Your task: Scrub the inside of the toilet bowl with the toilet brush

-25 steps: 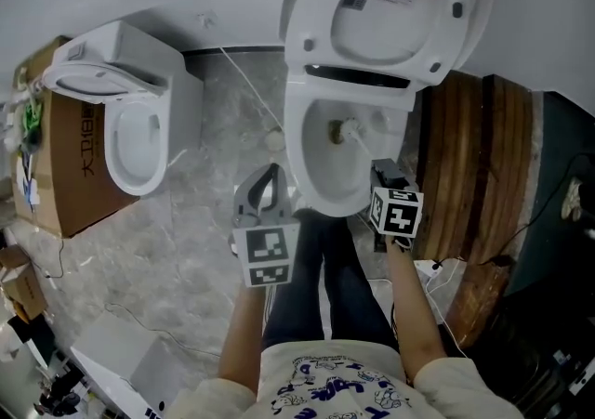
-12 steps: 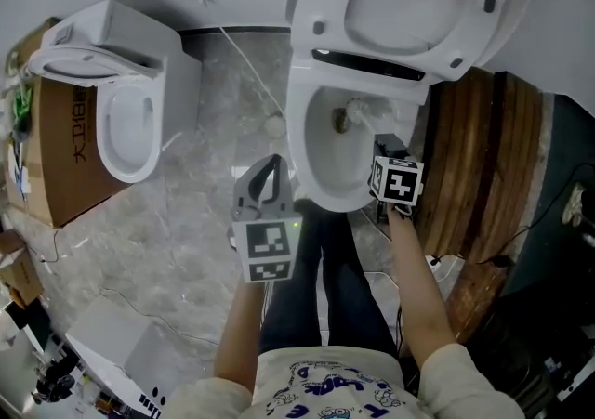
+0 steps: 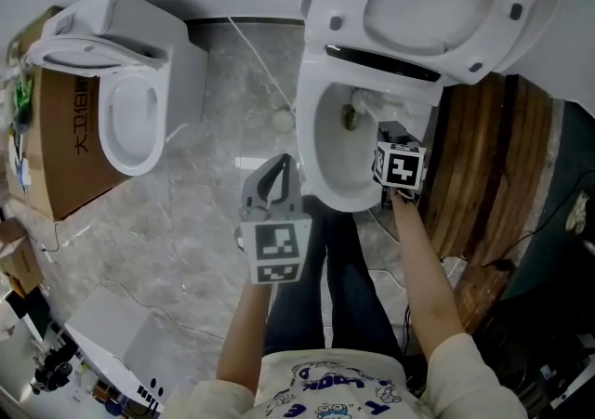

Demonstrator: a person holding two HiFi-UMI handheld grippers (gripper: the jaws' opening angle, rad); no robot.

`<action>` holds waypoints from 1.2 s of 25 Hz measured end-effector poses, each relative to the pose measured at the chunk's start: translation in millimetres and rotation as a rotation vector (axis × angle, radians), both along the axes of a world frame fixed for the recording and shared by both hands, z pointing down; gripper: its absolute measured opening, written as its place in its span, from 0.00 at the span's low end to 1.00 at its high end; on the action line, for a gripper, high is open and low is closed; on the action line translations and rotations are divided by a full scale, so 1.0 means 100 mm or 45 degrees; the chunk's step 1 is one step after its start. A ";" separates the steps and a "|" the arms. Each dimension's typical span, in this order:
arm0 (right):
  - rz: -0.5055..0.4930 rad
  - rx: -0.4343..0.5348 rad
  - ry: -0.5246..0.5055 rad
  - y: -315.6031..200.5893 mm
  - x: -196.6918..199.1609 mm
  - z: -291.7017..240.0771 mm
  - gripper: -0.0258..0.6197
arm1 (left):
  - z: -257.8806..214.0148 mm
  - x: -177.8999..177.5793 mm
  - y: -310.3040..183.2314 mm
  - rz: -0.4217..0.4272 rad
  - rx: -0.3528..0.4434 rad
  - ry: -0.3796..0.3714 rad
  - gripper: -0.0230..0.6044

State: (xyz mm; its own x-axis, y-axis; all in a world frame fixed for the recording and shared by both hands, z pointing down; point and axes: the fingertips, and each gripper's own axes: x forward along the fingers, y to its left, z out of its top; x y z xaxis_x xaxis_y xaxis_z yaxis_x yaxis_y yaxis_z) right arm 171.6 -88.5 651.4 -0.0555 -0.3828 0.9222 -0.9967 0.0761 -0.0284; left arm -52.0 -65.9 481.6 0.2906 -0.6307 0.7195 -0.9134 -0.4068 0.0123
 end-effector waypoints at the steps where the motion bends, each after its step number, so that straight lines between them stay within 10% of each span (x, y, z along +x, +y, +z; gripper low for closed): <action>1: -0.001 0.000 -0.010 -0.01 -0.02 0.02 0.30 | 0.02 -0.01 0.01 -0.002 -0.005 -0.001 0.04; 13: -0.019 -0.043 -0.119 0.01 -0.31 0.19 0.30 | 0.13 -0.12 0.06 -0.031 -0.037 0.008 0.04; 30: -0.542 -0.165 -0.101 0.58 -0.60 0.20 0.30 | 0.11 0.07 0.09 -0.026 -0.031 0.046 0.04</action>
State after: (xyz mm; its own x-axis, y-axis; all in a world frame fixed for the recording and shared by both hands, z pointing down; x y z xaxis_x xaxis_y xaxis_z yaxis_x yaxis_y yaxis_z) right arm 111.5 -30.3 671.7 -0.2555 -0.1921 0.9475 -0.8718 0.4695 -0.1399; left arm -44.7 -57.2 492.8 0.3036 -0.6195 0.7239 -0.9204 -0.3871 0.0547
